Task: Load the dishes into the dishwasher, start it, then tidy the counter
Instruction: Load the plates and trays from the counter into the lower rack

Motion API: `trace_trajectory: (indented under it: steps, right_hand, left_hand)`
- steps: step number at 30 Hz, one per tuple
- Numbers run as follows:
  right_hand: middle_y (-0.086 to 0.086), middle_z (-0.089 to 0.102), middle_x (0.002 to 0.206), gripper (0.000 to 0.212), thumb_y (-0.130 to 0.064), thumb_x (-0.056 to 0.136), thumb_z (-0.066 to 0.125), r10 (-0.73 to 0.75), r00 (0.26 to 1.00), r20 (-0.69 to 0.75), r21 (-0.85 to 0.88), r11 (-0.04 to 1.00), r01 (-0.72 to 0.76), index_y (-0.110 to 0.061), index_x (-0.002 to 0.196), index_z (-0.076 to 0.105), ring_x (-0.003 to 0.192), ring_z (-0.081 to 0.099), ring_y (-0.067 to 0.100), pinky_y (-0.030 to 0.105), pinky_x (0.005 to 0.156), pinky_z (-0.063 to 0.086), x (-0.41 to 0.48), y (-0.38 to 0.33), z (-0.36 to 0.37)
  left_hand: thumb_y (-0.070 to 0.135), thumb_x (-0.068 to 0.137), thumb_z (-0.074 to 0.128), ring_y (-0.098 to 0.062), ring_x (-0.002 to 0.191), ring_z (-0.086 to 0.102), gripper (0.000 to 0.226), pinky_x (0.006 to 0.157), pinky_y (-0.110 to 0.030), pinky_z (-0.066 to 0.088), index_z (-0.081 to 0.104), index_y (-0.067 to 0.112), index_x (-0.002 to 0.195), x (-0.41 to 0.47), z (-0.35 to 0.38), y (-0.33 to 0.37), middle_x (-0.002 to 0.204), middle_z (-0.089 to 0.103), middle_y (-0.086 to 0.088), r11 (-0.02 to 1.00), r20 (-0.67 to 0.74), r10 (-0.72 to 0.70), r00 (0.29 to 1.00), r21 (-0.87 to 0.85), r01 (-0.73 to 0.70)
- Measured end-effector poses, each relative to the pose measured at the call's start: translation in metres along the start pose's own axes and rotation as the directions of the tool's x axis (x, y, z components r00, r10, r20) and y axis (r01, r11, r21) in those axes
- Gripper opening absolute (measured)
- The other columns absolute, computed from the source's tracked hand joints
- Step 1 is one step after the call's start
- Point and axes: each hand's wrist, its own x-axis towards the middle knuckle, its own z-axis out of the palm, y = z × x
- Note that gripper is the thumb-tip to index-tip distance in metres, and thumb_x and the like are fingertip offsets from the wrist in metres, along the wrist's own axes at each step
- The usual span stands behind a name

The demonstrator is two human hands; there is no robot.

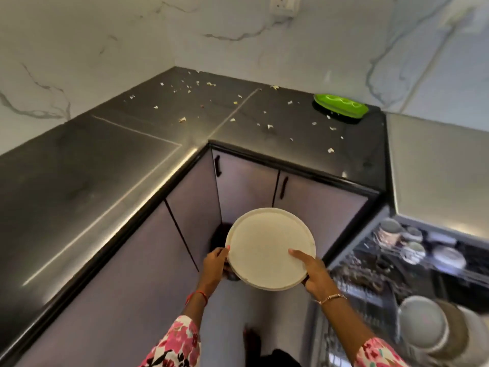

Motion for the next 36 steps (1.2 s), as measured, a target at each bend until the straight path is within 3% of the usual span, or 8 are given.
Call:
trace_trajectory:
  steps: [3,10,14,20,25,29,32,36]
  right_hand:
    - [0.019,0.063,0.114,0.041,0.003,0.075,0.069,0.031,0.997,-0.068,0.046,0.999,-0.028,-0.001,0.114,0.059,0.093,0.061,0.033,0.046,0.076,0.054,-0.034,0.054,-0.049]
    - [0.021,0.063,0.113,0.044,0.002,0.073,0.072,0.179,0.952,-0.25,0.08,0.983,-0.164,0.004,0.116,0.059,0.104,0.06,0.038,0.056,0.09,0.049,-0.151,0.157,-0.166]
    - [0.019,0.063,0.108,0.037,0.0,0.073,0.073,0.169,0.929,-0.329,0.062,0.986,-0.158,0.001,0.108,0.059,0.091,0.06,0.034,0.046,0.074,0.054,-0.2,0.186,-0.21]
    - [0.015,0.062,0.104,0.032,-0.001,0.076,0.072,0.078,0.914,-0.399,0.019,0.997,-0.077,-0.005,0.104,0.059,0.084,0.06,0.029,0.029,0.049,0.056,-0.23,0.197,-0.271]
    - [0.018,0.054,0.126,0.061,-0.01,0.069,0.081,-0.102,0.883,-0.458,-0.288,0.957,-0.039,-0.003,0.122,0.051,0.102,0.054,0.028,0.024,0.064,0.055,-0.217,0.197,-0.326]
    - [0.01,0.012,0.152,0.105,-0.048,0.069,0.076,-0.208,0.912,-0.354,-0.694,0.712,-0.107,-0.01,0.147,0.018,0.14,0.017,0.03,0.043,0.114,0.021,-0.21,0.179,-0.364]
    - [0.005,-0.001,0.158,0.1,-0.064,0.076,0.06,-0.181,0.973,-0.14,-0.874,0.485,-0.036,-0.016,0.15,0.012,0.145,0.0,0.025,0.043,0.117,0.004,-0.197,0.154,-0.389]
    - [0.0,0.006,0.158,0.092,-0.054,0.079,0.062,-0.026,0.987,0.158,-0.856,0.494,0.15,-0.021,0.15,0.014,0.145,0.008,0.017,0.04,0.117,0.012,-0.182,0.115,-0.412]
  left_hand:
    - [0.031,0.1,0.037,-0.018,0.065,0.06,0.029,0.06,-0.027,0.045,0.058,0.012,0.095,-0.049,0.0,-0.062,0.082,0.064,-0.009,0.997,0.078,-0.069,0.995,0.05,0.066]
    - [0.024,0.097,0.047,-0.02,0.065,0.057,0.021,0.059,-0.026,0.042,0.057,0.007,0.094,-0.176,0.02,-0.164,0.079,0.065,-0.01,0.965,0.219,-0.252,0.943,0.123,0.23]
    - [0.018,0.093,0.054,-0.022,0.066,0.061,0.018,0.054,-0.025,0.047,0.06,0.004,0.103,-0.224,0.045,-0.192,0.082,0.066,-0.013,0.957,0.329,-0.273,0.904,0.186,0.221]
    - [0.009,0.081,0.064,-0.021,0.065,0.061,0.018,0.056,-0.027,0.051,0.064,-0.004,0.093,-0.26,0.094,-0.192,0.078,0.065,-0.014,0.944,0.448,-0.302,0.842,0.262,0.199]
    - [-0.003,0.088,0.053,-0.011,0.056,0.065,0.014,0.056,-0.023,0.056,0.061,-0.009,0.098,-0.269,0.148,-0.173,0.078,0.064,-0.014,0.947,0.475,-0.296,0.829,0.257,0.191]
    - [-0.006,0.088,0.05,-0.011,0.053,0.065,0.02,0.053,-0.022,0.056,0.059,-0.015,0.103,-0.269,0.203,-0.154,0.076,0.063,-0.015,0.952,0.457,-0.274,0.846,0.252,0.172]
    - [-0.006,0.088,0.05,-0.016,0.054,0.065,0.022,0.053,-0.023,0.057,0.057,-0.015,0.107,-0.267,0.25,-0.139,0.076,0.063,-0.014,0.951,0.41,-0.271,0.871,0.255,0.175]
    - [-0.006,0.088,0.051,-0.012,0.05,0.065,0.02,0.051,-0.021,0.055,0.057,-0.012,0.107,-0.266,0.309,-0.119,0.075,0.063,-0.012,0.952,0.369,-0.265,0.891,0.247,0.181]
